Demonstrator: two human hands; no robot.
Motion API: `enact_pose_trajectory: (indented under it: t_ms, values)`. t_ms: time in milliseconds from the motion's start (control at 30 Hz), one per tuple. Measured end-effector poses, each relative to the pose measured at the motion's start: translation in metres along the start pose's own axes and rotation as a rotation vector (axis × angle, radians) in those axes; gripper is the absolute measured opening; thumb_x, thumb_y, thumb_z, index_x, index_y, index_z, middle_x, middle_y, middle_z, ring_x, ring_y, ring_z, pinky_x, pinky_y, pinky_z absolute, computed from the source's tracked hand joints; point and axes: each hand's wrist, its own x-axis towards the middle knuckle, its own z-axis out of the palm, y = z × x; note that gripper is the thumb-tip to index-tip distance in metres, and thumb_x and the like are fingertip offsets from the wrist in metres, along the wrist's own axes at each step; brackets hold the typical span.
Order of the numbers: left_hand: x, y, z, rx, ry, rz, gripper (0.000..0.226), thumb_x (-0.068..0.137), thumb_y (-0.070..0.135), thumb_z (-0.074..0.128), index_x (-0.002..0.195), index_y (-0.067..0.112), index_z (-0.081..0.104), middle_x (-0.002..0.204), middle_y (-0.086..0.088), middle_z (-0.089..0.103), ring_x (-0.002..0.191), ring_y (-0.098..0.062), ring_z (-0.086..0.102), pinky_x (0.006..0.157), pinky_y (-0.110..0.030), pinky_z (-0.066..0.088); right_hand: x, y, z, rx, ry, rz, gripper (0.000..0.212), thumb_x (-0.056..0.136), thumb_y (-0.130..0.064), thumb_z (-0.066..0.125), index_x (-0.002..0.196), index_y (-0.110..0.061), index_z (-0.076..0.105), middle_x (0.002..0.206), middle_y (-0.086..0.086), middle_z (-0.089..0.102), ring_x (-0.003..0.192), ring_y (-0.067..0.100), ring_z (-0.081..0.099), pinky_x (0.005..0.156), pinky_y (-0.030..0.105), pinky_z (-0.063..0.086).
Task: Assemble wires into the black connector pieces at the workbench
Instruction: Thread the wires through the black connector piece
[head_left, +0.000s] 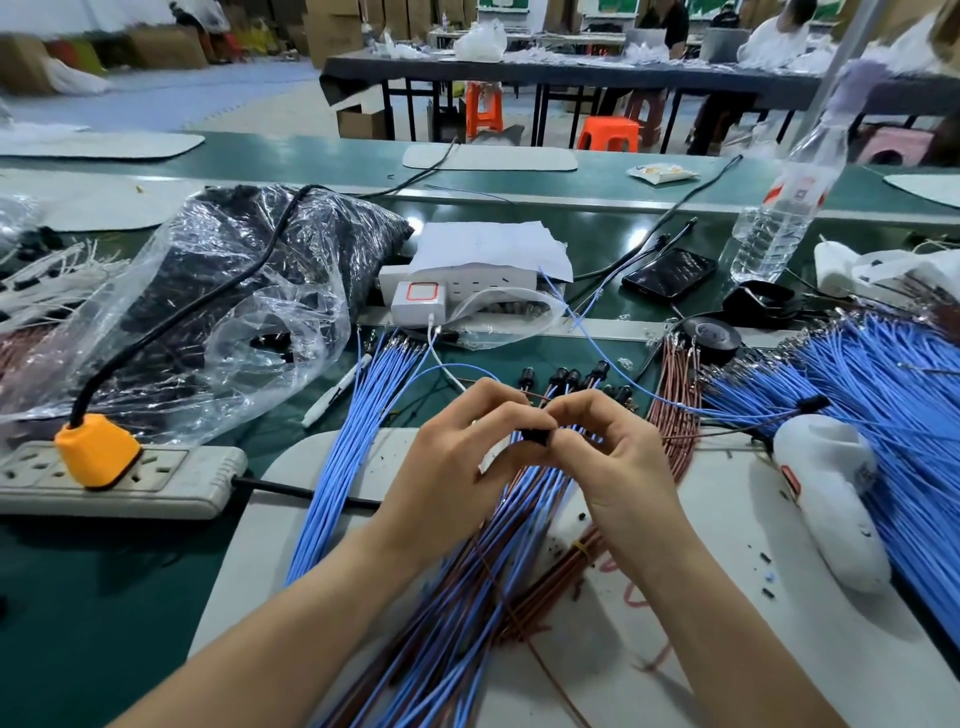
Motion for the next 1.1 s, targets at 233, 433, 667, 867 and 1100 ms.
enact_pose_trajectory:
  t_ms: [233,433,667,867,1100]
  values:
    - [0.006,0.006,-0.007,-0.186,0.098,-0.069,0.019,0.083,0.006,0.068,0.099,0.016,0.066,0.095,-0.002,0.062,0.089,-0.012,0.062,0.079,-0.022,0.049,-0.001,-0.002,-0.001,0.116,-0.088,-0.047,0.027,0.079,0.010,0.051,0.089,-0.011,0.064,0.084,-0.003,0.068,0.081,0.016,0.069,0.076,0.027,0.056]
    - [0.006,0.010,-0.008,-0.304,0.063,-0.053,0.020,0.084,0.007,0.066,0.103,0.013,0.063,0.097,-0.001,0.061,0.090,-0.008,0.061,0.080,-0.017,0.046,-0.005,-0.001,0.005,-0.021,-0.036,-0.175,0.017,0.078,-0.004,0.072,0.088,-0.015,0.063,0.082,0.001,0.070,0.077,0.012,0.068,0.073,0.021,0.054]
    - [0.005,0.014,-0.008,-0.333,0.066,-0.054,0.020,0.085,0.008,0.067,0.104,0.015,0.063,0.097,-0.003,0.064,0.093,-0.013,0.063,0.083,-0.022,0.047,-0.006,0.004,0.007,-0.112,0.026,-0.241,0.035,0.077,0.012,0.069,0.086,-0.021,0.061,0.077,-0.013,0.067,0.071,0.001,0.063,0.069,0.013,0.049]
    - [0.004,0.017,-0.007,-0.343,0.102,-0.066,0.022,0.084,0.006,0.068,0.105,0.014,0.065,0.097,-0.003,0.066,0.092,-0.011,0.063,0.082,-0.020,0.047,-0.009,0.007,0.013,-0.311,0.122,-0.420,0.032,0.078,-0.002,0.065,0.095,-0.027,0.055,0.081,-0.019,0.066,0.077,-0.005,0.065,0.072,0.007,0.047]
    - [0.003,0.014,-0.005,-0.297,0.106,-0.066,0.025,0.081,0.002,0.070,0.103,0.012,0.066,0.095,0.000,0.066,0.090,-0.011,0.065,0.079,-0.018,0.048,-0.008,0.016,0.010,-0.595,0.207,-0.544,0.013,0.081,0.000,0.064,0.091,-0.007,0.067,0.078,-0.009,0.061,0.071,-0.001,0.057,0.069,0.006,0.043]
